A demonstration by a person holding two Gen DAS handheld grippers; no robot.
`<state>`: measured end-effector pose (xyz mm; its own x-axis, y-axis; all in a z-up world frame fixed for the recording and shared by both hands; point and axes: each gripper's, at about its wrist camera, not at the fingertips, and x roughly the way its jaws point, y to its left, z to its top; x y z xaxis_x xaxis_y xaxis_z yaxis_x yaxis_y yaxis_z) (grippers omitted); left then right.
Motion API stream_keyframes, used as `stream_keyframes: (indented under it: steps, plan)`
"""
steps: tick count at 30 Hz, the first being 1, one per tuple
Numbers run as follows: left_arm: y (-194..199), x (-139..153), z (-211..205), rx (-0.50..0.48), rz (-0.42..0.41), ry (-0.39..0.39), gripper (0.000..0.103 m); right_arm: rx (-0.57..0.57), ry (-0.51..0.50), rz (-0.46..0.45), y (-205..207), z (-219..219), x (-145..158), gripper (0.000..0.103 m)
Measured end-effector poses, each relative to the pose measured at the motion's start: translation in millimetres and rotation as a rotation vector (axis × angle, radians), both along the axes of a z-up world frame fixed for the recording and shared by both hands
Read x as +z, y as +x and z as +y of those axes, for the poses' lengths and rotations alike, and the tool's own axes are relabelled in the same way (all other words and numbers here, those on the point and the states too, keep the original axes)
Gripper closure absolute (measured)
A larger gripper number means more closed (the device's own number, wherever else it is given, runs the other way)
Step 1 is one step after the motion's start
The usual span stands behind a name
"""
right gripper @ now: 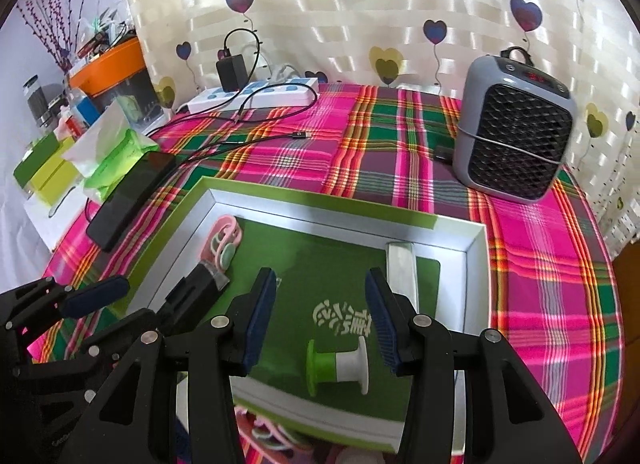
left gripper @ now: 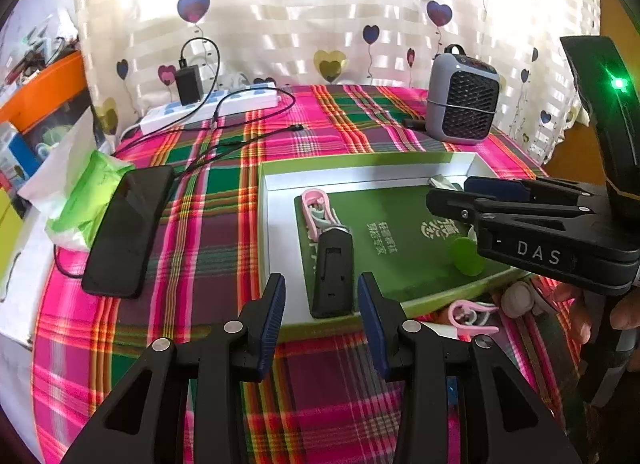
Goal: Organize rigid objects
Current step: 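Open both grippers to release the power bank and spool, then withdraw, then move the left gripper toward the brown jar while the right approaches the black round object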
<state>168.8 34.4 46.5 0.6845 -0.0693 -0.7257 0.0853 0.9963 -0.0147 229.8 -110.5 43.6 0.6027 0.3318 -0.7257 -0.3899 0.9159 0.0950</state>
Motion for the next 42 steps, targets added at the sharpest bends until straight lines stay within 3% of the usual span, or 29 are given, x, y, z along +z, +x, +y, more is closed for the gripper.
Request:
stream_keyframes:
  steps: [22,42]
  plan:
    - [-51,8,-6,0.008,-0.043,-0.005,0.066,-0.061,0.039,-0.076,-65,-29,15,0.056]
    - [-96,-2,-14,-0.020,-0.040,-0.014,0.066,-0.127,0.046,-0.072,-120,-51,0,0.056]
